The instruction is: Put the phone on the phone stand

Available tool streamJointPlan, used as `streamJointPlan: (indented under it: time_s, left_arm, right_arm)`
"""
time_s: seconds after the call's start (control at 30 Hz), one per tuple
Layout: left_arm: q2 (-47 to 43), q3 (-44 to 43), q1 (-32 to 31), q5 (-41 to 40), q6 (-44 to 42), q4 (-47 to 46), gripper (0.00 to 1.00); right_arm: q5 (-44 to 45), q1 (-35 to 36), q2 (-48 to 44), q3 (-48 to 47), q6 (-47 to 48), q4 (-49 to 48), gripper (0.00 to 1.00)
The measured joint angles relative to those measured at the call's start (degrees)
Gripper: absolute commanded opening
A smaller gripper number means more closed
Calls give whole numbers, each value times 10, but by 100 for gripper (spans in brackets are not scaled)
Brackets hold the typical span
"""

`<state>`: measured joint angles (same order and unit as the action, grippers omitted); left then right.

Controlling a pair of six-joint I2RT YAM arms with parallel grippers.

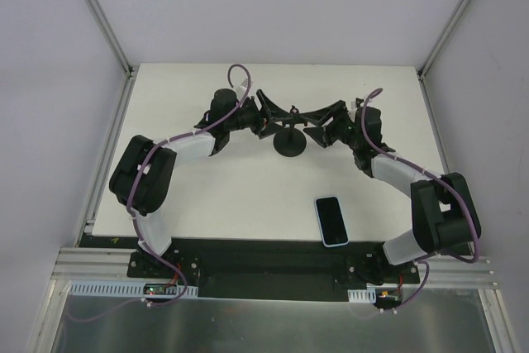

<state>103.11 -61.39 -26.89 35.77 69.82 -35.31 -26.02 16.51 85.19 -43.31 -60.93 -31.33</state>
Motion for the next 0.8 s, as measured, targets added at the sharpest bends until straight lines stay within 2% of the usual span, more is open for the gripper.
streamJointPlan:
  time_s: [0.2,0.37,0.43,0.67,0.8]
  left_arm:
    - [12,-12,0,0,-1,1,54]
    - [18,-31,0,0,-4,7,38]
    - [18,-35,0,1,-9,16,33]
    - [18,-46,4,1,-25,37,6]
    - [18,-47,4,1,-28,39,0]
  right_arm:
    - [-4,-2,15,-2,-14,-24,56]
    - [-15,-3,34,-8,-31,-59,42]
    - [-18,-3,38,-8,-36,-69,32]
    - [-24,-5,54,-6,-50,-99,8]
    - [-26,-5,60,-3,-54,-115,1]
